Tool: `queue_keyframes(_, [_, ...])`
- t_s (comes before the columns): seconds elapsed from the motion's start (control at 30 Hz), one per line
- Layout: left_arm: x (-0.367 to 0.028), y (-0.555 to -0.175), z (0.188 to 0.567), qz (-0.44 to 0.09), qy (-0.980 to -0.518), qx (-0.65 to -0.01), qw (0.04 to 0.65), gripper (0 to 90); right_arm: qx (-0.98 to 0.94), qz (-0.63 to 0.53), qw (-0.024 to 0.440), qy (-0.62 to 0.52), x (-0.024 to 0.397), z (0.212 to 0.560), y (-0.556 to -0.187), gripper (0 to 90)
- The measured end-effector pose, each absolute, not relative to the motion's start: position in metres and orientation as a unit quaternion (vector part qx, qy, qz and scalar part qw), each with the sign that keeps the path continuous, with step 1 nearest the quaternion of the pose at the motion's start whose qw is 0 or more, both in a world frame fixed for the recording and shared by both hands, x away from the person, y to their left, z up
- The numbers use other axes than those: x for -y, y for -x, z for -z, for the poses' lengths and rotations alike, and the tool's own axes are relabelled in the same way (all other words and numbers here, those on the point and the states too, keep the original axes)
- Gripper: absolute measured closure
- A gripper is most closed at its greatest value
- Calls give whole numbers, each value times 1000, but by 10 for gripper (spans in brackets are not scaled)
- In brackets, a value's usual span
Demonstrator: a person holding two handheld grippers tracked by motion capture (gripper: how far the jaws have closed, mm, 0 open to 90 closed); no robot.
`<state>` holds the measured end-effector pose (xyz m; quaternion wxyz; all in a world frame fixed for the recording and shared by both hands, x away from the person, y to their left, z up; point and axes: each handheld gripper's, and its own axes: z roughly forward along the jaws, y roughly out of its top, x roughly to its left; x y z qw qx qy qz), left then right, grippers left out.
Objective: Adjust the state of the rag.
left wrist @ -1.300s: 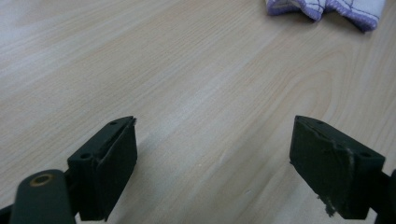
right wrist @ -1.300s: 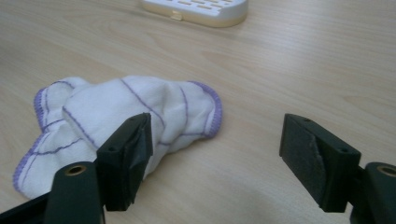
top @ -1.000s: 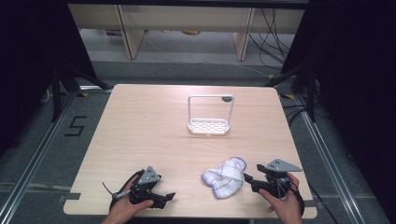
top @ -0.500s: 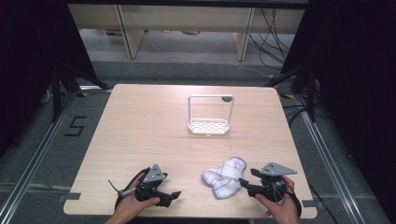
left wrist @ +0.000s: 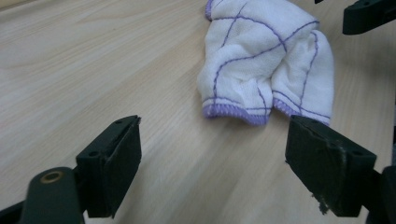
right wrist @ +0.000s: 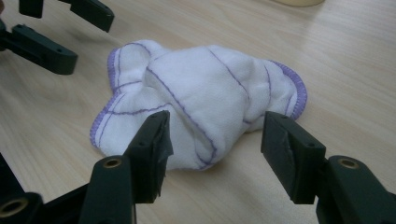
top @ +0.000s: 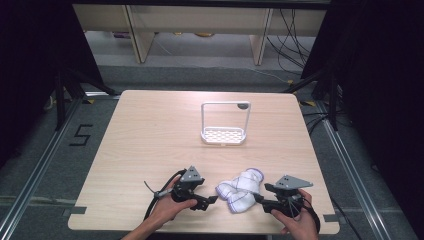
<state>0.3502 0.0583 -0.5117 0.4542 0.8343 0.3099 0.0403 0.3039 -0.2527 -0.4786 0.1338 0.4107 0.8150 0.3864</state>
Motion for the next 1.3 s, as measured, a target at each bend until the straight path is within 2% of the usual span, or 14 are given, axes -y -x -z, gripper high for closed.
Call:
queue_keyframes(0.37, [-35, -365, 513, -45, -850, -299, 432, 332, -816, -378, 131, -416, 251, 482, -305, 417])
queue_keyframes(0.43, [-31, -365, 515, -46, -857, -287, 425, 402, -818, -381, 122, -414, 250, 484, -306, 415])
queue_keyframes(0.53, [-25, -365, 515, -60, -874, -261, 406, 433, -812, -370, 124, -435, 246, 485, -305, 399])
queue_keyframes(0.63, [-22, -365, 515, -55, -873, -255, 412, 548, -814, -369, 124, -430, 244, 486, -306, 362])
queue_keyframes(0.77, [-21, -362, 513, -75, -873, -237, 419, 729, -819, -367, 128, -422, 236, 488, -306, 313])
queue_keyframes(0.87, [-21, -360, 512, -78, -866, -235, 434, 803, -824, -355, 130, -422, 230, 490, -308, 315])
queue_keyframes(0.9, [-21, -360, 511, -79, -866, -233, 435, 803, -824, -355, 130, -422, 230, 490, -308, 315])
queue_keyframes(1.03, [-22, -357, 508, -84, -865, -223, 442, 830, -833, -339, 135, -416, 228, 493, -312, 441])
queue_keyframes(1.17, [-22, -355, 508, -77, -864, -227, 442, 834, -829, -352, 113, -421, 232, 494, -316, 559])
queue_keyframes(1.3, [-27, -354, 501, -74, -863, -224, 446, 838, -840, -352, 130, -392, 233, 491, -317, 690])
